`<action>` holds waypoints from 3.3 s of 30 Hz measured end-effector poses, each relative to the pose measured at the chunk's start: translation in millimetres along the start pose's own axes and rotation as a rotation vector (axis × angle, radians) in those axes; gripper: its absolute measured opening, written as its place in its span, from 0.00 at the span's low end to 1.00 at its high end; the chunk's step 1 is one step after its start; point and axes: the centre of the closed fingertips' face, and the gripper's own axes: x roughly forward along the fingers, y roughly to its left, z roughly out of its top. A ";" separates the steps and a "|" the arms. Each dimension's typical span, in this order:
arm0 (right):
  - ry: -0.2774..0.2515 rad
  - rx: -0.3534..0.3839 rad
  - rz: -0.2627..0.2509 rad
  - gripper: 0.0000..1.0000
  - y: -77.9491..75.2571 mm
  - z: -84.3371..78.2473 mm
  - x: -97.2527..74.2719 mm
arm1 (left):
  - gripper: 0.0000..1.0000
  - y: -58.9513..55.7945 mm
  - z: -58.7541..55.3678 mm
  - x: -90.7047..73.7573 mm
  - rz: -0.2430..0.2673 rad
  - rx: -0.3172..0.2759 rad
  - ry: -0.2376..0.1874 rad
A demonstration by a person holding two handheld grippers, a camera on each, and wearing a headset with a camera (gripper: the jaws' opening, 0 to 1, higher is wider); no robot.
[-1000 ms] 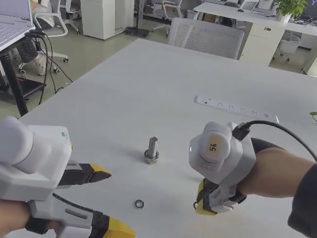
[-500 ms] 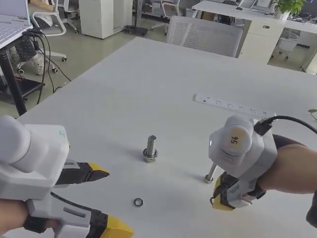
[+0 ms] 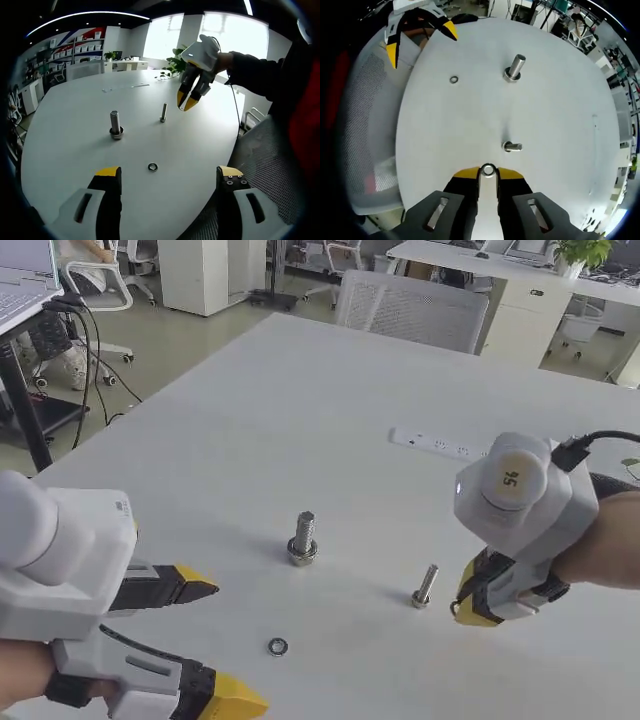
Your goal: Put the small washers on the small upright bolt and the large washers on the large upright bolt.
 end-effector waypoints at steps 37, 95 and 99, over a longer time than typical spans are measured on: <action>0.032 -0.097 -0.010 0.14 -32.8 31.7 -10.7 | 0.77 1.6 2.8 -2.1 0.004 -0.007 -0.004; 0.101 -0.083 0.079 0.14 -32.9 14.9 46.7 | 0.76 2.9 0.6 2.8 0.006 -0.020 0.007; 0.101 -0.080 0.083 0.14 -32.2 15.0 50.1 | 0.76 2.4 0.2 2.6 0.006 -0.021 0.006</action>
